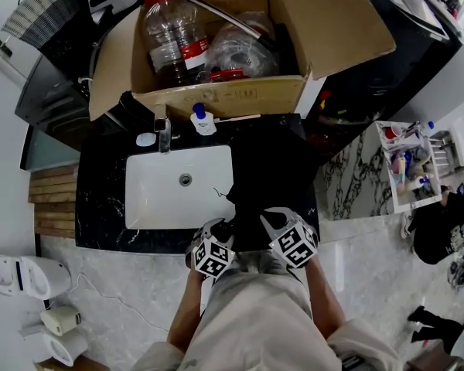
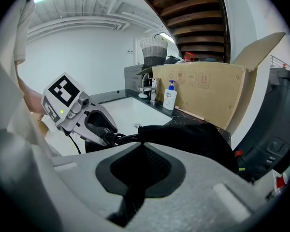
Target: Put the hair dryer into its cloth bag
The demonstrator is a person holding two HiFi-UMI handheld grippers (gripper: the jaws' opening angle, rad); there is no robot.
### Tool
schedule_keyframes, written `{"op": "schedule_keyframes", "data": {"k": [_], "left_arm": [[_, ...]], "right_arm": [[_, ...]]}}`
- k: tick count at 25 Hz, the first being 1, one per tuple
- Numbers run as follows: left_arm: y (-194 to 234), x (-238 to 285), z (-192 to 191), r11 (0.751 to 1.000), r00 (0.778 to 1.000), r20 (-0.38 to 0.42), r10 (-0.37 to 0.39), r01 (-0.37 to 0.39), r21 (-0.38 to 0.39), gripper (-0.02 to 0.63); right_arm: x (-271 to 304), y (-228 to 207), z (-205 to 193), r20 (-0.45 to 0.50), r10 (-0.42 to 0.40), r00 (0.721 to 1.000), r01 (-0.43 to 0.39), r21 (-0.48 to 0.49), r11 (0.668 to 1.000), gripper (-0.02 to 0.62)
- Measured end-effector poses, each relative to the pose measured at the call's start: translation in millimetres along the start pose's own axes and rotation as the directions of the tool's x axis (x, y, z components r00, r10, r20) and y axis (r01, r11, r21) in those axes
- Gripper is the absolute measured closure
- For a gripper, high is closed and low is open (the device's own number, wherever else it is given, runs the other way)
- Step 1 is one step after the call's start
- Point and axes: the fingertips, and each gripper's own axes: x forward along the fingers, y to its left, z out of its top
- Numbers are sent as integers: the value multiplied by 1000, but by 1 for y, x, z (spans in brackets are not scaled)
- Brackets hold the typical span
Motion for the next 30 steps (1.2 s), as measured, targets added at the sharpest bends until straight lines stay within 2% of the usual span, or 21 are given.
{"op": "schedule_keyframes", "data": {"k": [18,30], "left_arm": [[1,17,34,1000,999,44,4,-5,14,430],[1,34,51,1000,998,67,19,-17,-24,431]], "right_arm": [[-3,1,11,37,6,999,-6,6,1000,581],[-3,4,12,37,29,999,-30,9,1000,581]]}}
